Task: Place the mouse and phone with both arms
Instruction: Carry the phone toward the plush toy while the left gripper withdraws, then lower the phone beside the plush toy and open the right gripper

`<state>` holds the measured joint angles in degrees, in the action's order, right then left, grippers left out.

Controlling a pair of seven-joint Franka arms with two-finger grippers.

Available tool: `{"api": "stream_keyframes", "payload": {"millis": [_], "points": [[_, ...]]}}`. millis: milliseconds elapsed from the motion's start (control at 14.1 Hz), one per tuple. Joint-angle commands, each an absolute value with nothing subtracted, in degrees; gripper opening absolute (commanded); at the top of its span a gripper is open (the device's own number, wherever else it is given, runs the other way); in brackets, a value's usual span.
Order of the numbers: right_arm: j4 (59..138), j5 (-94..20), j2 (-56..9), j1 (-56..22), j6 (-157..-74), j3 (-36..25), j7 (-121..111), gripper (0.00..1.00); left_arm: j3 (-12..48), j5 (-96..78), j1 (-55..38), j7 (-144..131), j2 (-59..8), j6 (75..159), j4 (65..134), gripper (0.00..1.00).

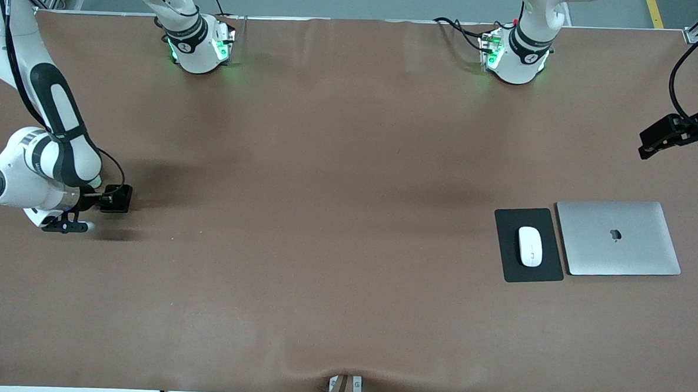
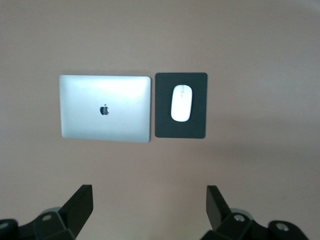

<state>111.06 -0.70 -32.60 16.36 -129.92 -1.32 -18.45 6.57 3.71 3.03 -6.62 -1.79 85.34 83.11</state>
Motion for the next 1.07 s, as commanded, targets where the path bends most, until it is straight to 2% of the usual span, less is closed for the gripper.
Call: {"api": "stream_keyframes", "payload": {"millis": [0, 213, 497, 639, 994], "points": [[108.38, 0.7, -32.08, 17.32, -126.57, -0.09, -18.1, 1.0, 6.77, 1.85, 3.69, -6.85, -0.7, 84.64, 83.67, 1.0], [103.81, 0.7, -31.91, 15.04, -124.37, -0.09, -18.11, 1.0, 7.03, 1.85, 3.6, -7.03, -0.7, 84.64, 83.67, 1.0], [101.87, 0.62, -30.51, 10.73, -124.54, 0.0, -17.76, 1.0, 7.12, 1.76, 3.43, -6.94, -0.7, 84.29, 83.58, 1.0], [101.95, 0.62, -28.22, 8.62, -124.1, 0.0, -14.61, 1.0, 7.21, 1.67, 3.34, -6.77, -0.62, 84.2, 83.32, 1.0], [101.87, 0.61, -22.07, 5.46, -117.09, 0.09, -6.88, 1.0, 7.65, 1.58, 3.34, -6.42, 0.44, 82.18, 83.32, 1.0]]}}
